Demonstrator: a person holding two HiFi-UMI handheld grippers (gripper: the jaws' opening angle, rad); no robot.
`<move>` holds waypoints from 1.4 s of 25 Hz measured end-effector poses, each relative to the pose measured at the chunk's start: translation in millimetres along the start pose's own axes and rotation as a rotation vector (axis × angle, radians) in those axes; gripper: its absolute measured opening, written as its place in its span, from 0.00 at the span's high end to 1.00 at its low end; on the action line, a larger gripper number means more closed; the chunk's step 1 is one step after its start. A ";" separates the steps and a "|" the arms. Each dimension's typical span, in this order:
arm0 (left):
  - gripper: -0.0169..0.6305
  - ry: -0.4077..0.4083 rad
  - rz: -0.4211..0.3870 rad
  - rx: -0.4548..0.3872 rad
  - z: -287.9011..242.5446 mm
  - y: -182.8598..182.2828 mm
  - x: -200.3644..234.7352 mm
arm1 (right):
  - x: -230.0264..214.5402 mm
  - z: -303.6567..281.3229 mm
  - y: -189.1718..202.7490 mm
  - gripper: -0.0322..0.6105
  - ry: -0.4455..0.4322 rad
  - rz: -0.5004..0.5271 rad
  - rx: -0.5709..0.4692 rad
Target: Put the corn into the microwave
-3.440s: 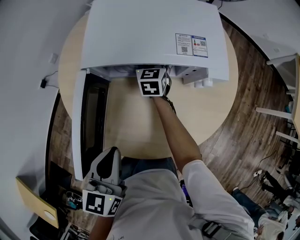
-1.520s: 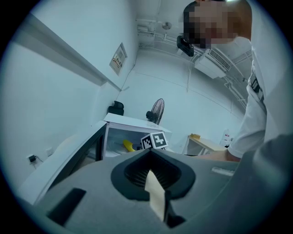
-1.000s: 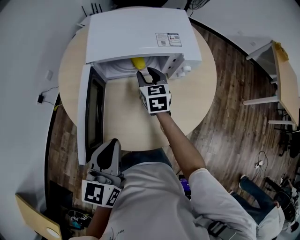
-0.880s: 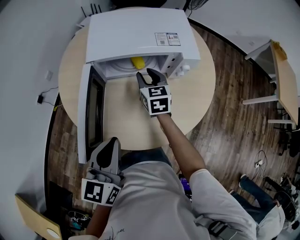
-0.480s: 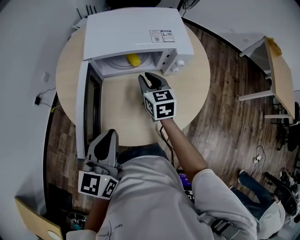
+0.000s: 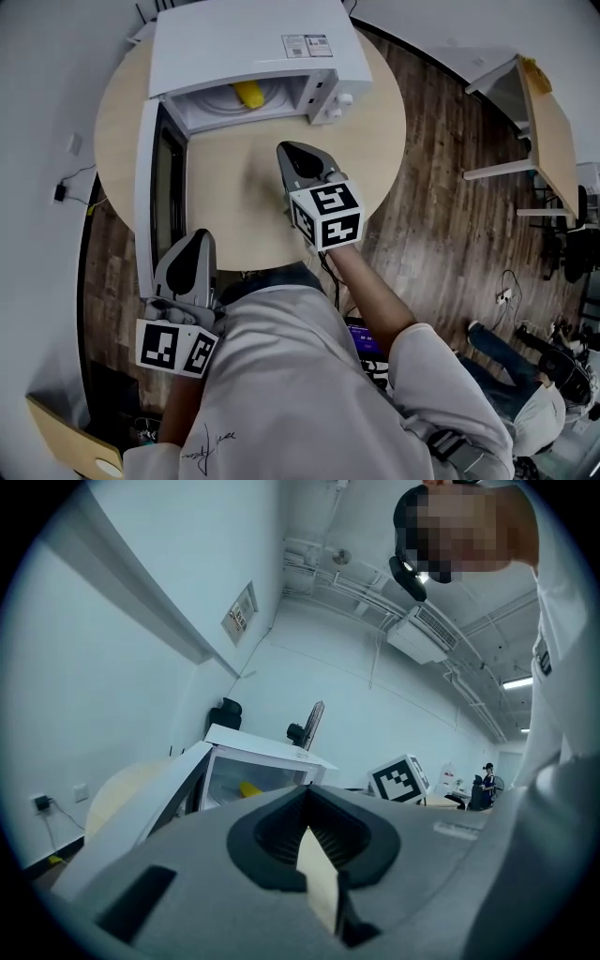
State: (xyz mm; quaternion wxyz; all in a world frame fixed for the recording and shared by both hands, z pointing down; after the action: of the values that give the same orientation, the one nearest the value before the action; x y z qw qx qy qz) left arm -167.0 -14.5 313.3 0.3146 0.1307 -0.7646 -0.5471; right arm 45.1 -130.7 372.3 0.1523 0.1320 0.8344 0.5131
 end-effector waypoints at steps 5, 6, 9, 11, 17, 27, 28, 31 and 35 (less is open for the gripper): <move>0.98 -0.010 -0.001 -0.010 4.0 -3.1 2.6 | 4.9 22.4 -0.7 0.93 -0.023 -0.016 0.010; 0.98 -0.013 -0.001 -0.011 5.1 -3.7 3.3 | 6.3 26.6 -1.6 0.93 -0.028 -0.018 0.011; 0.98 -0.018 -0.002 -0.005 4.6 -2.3 4.7 | 8.1 38.4 -2.0 0.93 -0.039 -0.022 0.012; 0.98 -0.015 0.001 0.000 3.8 -2.1 5.6 | 8.5 44.9 -1.7 0.93 -0.043 -0.028 0.010; 0.98 -0.003 -0.001 -0.016 4.7 -10.2 7.3 | 10.8 65.4 -4.6 0.93 -0.049 -0.037 -0.002; 0.98 -0.028 -0.031 -0.002 13.6 -9.1 8.9 | 23.4 105.8 -0.7 0.93 -0.066 -0.098 -0.025; 0.98 -0.031 -0.033 0.001 15.3 -8.2 10.5 | 25.3 108.5 0.2 0.93 -0.068 -0.106 -0.029; 0.98 -0.041 -0.031 0.017 17.7 -3.6 14.7 | 31.6 115.6 1.4 0.93 -0.071 -0.113 -0.028; 0.98 -0.044 -0.028 0.036 17.5 1.5 16.4 | 40.0 126.1 0.3 0.93 -0.065 -0.089 -0.018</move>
State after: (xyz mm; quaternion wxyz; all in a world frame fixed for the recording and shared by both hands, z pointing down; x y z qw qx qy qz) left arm -190.4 -9.6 316.6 0.2878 0.1350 -0.7791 -0.5403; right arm 57.4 -12.6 314.0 0.2031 0.1101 0.8295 0.5086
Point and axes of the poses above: the fingertips, and each gripper's own axes: z backward along the fingers, x to its left, y out of its underside, the point moved 7 cm from there along z, backward along the fingers, and after that the axes turned 2 degrees about x, right-handed, at the moved point
